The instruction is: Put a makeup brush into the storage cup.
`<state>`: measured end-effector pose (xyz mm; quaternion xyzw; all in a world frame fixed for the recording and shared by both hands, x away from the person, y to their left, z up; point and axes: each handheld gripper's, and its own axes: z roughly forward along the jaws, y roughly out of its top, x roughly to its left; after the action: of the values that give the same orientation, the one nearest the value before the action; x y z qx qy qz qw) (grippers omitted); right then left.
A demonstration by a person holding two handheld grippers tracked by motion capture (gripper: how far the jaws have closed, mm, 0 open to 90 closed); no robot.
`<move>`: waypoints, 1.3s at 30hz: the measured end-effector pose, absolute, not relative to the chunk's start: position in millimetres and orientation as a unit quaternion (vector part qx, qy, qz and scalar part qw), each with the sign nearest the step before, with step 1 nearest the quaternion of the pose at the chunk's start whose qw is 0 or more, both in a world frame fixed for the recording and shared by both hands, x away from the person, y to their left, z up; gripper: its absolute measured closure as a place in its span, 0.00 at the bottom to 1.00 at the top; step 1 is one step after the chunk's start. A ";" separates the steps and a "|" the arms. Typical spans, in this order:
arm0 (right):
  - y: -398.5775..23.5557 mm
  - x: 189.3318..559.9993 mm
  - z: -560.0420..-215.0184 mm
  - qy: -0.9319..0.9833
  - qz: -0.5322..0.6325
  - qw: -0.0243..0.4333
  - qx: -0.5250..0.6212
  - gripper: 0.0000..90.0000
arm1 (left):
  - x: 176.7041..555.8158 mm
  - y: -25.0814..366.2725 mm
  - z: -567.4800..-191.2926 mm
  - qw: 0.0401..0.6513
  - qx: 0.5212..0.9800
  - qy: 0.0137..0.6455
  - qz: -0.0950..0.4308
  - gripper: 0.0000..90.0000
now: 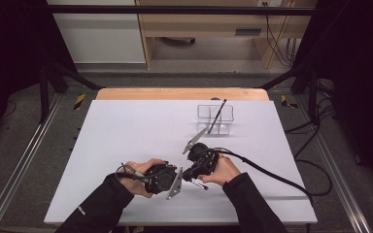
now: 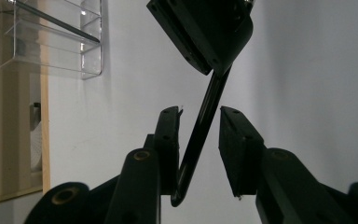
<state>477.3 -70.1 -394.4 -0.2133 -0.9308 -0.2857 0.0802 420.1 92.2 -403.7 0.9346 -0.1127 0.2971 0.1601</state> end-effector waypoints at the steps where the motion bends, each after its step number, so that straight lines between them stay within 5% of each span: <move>1: -69.7 477.0 -394.8 -0.931 -0.284 0.081 -0.212 0.94 | 419.8 91.9 -404.0 0.157 0.934 -0.116 0.300 0.78; 26: -70.4 475.5 -394.8 -0.931 -0.293 0.079 -0.204 0.92 | 416.6 89.6 -404.6 0.129 0.938 -0.150 0.283 0.92; 39: -86.1 475.9 -378.7 -0.910 -0.353 -0.017 -0.215 0.65 | 422.0 104.4 -400.8 0.136 0.948 -0.099 0.271 0.92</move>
<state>475.9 -86.1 -378.7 -0.2152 -0.9103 -0.3533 -0.0173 422.0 104.4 -400.8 0.9478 -0.0991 0.2706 0.1363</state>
